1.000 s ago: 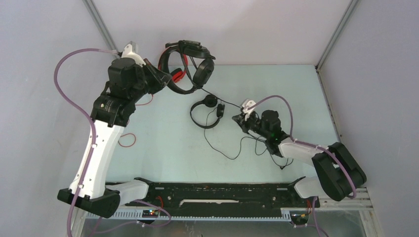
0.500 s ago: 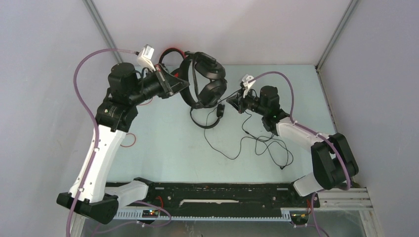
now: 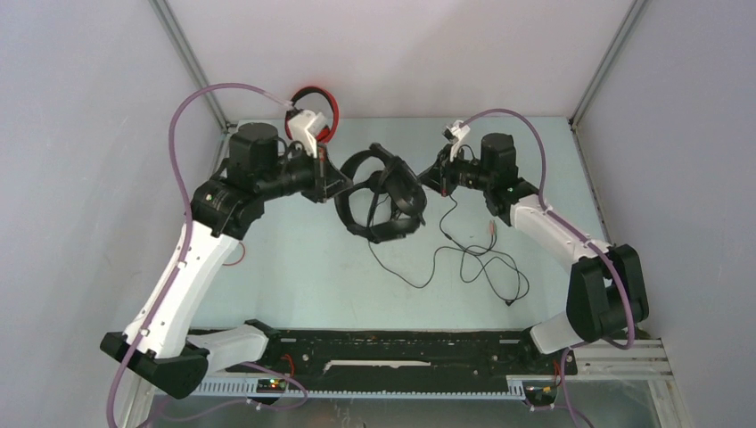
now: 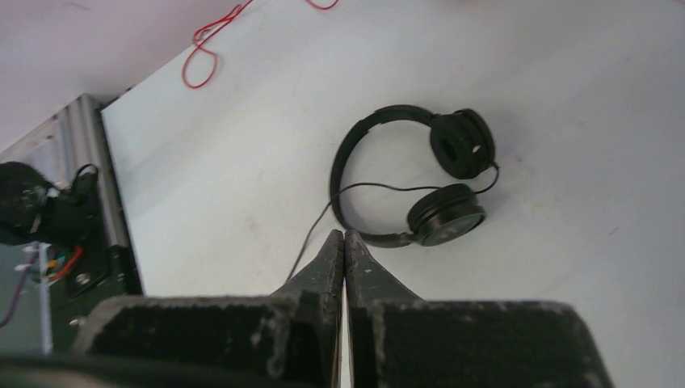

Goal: Wrap the headphones
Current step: Wrap the headphones cable around the headphones.

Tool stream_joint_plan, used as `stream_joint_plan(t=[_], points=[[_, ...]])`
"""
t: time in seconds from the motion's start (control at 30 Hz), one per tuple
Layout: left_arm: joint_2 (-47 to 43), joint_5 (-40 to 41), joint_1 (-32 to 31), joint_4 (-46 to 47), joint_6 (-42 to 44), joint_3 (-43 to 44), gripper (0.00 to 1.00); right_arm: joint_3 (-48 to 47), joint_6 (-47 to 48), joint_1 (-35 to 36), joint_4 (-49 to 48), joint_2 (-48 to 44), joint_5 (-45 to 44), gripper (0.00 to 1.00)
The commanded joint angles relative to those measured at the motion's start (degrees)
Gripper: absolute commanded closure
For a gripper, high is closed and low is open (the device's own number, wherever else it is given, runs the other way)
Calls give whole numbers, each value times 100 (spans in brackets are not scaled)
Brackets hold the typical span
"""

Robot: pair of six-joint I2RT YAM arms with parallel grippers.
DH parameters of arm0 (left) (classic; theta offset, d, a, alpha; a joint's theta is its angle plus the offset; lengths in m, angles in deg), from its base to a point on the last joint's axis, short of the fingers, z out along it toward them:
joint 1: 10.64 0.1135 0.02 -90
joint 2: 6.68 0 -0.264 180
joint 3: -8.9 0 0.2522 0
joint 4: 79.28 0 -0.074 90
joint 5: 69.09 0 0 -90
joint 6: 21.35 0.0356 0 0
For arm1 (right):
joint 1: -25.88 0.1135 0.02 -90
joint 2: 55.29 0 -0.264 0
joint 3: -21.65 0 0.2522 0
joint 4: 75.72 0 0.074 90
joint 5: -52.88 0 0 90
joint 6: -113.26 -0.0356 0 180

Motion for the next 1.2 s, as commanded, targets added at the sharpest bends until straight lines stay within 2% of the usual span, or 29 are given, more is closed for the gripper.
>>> stream_joint_plan(t=[0.0,0.2,0.4,0.53,0.63,0.83,1.17], points=[[-101,692,-544,-475,1654,-72,100,-495,-249,-110,1503,-372,545,100],[66,1500,-1222,-595,3003,-346,100,-689,-463,-192,2849,-668,835,100],[592,3309,-1692,-856,3523,-90,100,-703,-879,-206,2947,-801,1159,100],[754,4091,-1859,-1022,3795,-77,100,-734,-1000,-224,2941,-855,1493,100],[846,4592,-1879,-1021,3769,-22,100,-748,-1189,-224,2810,-887,1823,100],[977,5323,-1873,-901,3556,-26,100,-739,-2087,-165,1862,-1019,2460,100],[1211,6142,-1820,-901,2683,190,100,-744,-2832,565,831,-908,2424,100]])
